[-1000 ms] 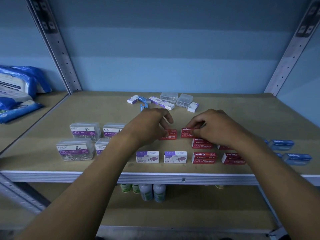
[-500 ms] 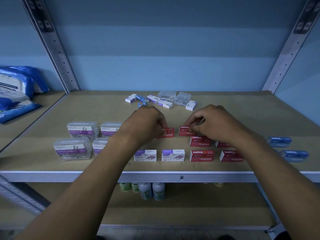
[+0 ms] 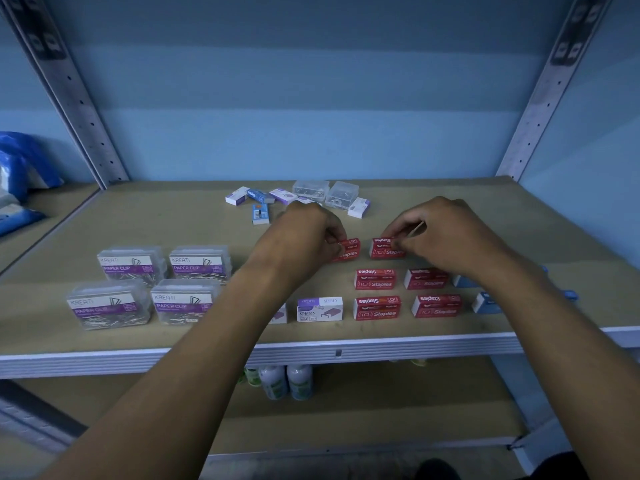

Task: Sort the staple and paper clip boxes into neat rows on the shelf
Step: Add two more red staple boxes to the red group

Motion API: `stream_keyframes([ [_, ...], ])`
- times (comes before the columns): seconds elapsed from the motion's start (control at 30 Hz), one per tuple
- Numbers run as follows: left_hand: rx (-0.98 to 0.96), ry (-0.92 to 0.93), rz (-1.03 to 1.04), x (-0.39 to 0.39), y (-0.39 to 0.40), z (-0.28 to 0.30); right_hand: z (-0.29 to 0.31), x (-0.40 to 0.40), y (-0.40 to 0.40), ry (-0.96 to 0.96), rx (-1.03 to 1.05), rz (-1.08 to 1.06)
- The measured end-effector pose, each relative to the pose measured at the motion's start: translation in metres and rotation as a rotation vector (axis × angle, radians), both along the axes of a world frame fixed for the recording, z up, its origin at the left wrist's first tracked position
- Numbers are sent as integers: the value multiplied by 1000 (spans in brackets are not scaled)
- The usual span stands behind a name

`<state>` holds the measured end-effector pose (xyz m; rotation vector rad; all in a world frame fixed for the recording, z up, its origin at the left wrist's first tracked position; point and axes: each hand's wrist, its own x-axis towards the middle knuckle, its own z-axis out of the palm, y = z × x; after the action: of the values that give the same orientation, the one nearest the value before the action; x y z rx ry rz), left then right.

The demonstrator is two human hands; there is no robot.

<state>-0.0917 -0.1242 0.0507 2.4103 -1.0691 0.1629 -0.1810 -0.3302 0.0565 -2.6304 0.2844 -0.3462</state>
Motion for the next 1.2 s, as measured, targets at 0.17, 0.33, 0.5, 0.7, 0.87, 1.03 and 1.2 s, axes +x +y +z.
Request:
stream_keyframes([
  [0.17, 21, -27, -33, -4, -18, -3, -2, -6, -13, 25, -23, -27],
  [0.33, 21, -33, -58, -5, -31, -6, -6, -13, -20, 30, 5, -39],
  [0.5, 28, -37, -80, -6, -38, -9, -7, -15, -25, 33, 24, -46],
  [0.7, 31, -39, -91, -7, -42, -12, -10, -18, -28, 47, 38, -48],
  [0.87, 28, -28, -91, -7, -41, -12, -11, -19, -28, 54, 54, -38],
  [1.03, 41, -27, -80, -5, -39, -13, -10, -18, -28, 63, 60, -39],
  [1.2, 33, -20, -51, -3, -35, -14, -8, -18, -28, 14, 67, -46],
])
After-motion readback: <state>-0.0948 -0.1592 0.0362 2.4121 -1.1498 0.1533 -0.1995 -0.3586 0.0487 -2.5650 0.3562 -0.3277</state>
